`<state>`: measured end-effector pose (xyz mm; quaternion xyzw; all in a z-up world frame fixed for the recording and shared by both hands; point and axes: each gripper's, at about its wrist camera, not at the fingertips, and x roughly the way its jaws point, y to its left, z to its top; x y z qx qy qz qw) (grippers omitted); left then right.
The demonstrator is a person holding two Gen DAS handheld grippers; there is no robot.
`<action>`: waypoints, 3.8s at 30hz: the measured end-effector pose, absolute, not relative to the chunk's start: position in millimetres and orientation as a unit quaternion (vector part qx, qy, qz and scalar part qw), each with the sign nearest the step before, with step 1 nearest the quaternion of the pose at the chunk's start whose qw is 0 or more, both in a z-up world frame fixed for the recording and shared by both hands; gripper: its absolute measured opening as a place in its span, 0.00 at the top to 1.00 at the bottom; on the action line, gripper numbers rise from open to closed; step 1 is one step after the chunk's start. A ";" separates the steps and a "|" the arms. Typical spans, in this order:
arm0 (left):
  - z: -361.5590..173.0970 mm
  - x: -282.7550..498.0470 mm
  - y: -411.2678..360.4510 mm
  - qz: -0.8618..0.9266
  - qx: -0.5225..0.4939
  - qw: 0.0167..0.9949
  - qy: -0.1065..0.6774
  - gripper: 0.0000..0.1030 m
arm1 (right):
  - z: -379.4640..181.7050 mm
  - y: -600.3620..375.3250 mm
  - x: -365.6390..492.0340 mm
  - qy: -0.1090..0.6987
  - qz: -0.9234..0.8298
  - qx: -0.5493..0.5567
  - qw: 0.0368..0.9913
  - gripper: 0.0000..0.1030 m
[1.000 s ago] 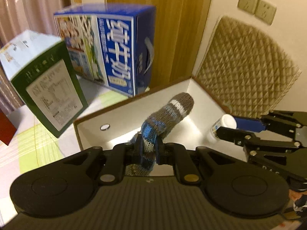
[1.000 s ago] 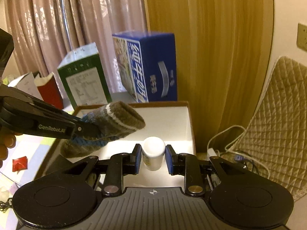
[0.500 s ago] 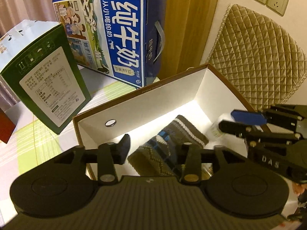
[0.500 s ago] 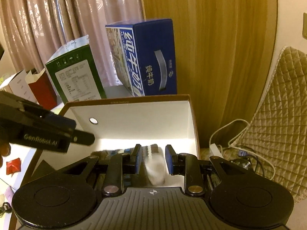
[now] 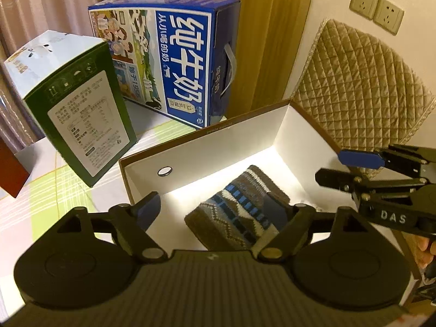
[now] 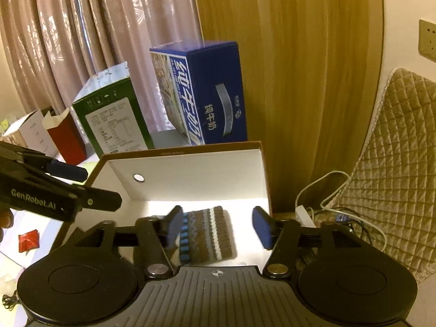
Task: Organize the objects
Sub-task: 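Carry the sock and white bottle into the cardboard box and release both, then withdraw both tools and approach the clear cup and black cable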
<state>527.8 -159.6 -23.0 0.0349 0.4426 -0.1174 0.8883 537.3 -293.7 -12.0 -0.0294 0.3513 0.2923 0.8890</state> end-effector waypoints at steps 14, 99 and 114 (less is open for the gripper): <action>16.0 456.2 -143.7 -0.097 -0.007 0.906 0.411 0.11 | 15.8 -322.7 473.0 0.347 0.296 0.002 0.890 0.02; -39.0 156.9 52.5 0.065 -0.081 0.852 0.513 0.10 | -45.6 -148.1 222.0 0.453 0.379 -0.063 0.805 0.02; -63.3 161.6 120.3 0.090 -0.069 0.854 0.508 0.10 | -89.2 -70.2 225.0 0.482 0.357 -0.036 0.799 0.02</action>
